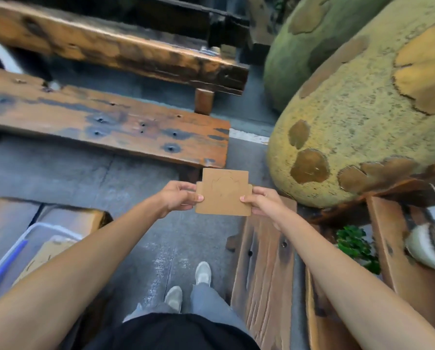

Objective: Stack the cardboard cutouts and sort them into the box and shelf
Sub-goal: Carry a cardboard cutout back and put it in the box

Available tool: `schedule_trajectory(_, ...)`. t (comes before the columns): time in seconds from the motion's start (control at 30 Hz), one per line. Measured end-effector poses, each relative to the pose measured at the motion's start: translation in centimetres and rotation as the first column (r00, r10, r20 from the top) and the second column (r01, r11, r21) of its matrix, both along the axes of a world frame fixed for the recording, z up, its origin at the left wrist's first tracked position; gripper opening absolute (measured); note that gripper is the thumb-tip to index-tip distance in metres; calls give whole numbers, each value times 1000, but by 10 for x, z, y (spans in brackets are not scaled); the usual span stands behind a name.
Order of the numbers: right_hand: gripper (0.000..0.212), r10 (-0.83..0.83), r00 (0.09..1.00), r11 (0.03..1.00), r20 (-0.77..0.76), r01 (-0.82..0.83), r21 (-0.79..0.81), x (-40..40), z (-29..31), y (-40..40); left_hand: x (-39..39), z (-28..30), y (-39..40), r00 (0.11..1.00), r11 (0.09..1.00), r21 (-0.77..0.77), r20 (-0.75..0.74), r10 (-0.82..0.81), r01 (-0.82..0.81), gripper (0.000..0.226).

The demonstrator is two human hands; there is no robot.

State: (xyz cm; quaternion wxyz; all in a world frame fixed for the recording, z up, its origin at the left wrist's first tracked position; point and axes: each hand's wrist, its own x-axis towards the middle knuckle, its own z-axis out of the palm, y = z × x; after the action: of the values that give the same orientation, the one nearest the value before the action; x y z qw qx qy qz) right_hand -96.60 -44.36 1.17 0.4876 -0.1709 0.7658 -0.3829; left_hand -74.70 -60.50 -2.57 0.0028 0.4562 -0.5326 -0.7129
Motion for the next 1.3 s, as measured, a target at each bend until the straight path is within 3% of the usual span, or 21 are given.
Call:
schedule_trajectory(0.33,28,337,939,940,71,-340,32,32,-24,-114,75,-16,-16,910,908,67,62,410,-413,46)
schedule_trajectory(0.5,29,552,829,831,84,-556,20,74,-33,-166,127,-13,-7,742,737,86,89,664,-670,42)
schedule_trajectory(0.67,30,734,673,677,95,-736,-11,147,-35,-208,188,3,14,495,492,52,117,861,-869,38)
schedule_trajectory(0.8,34,818,569,573,82,-819,-38,211,-32,-222,239,18,38,369,374,-26,118,922,-927,44)
schedule_trajectory(0.97,28,910,413,414,22,-909,-42,283,-22,-225,295,19,60,259,271,-85,124,958,-959,36)
schedule_trajectory(1.1,31,945,324,325,-43,-945,36,330,-22,-223,331,8,72,232,248,-103,149,961,-963,26)
schedule_trajectory(1.23,20,968,204,227,-146,-959,167,360,-26,-223,347,-10,81,214,237,-119,179,960,-964,39)
schedule_trajectory(1.3,38,966,155,198,-206,-958,206,372,-28,-222,347,-17,84,210,237,-138,186,960,-962,49)
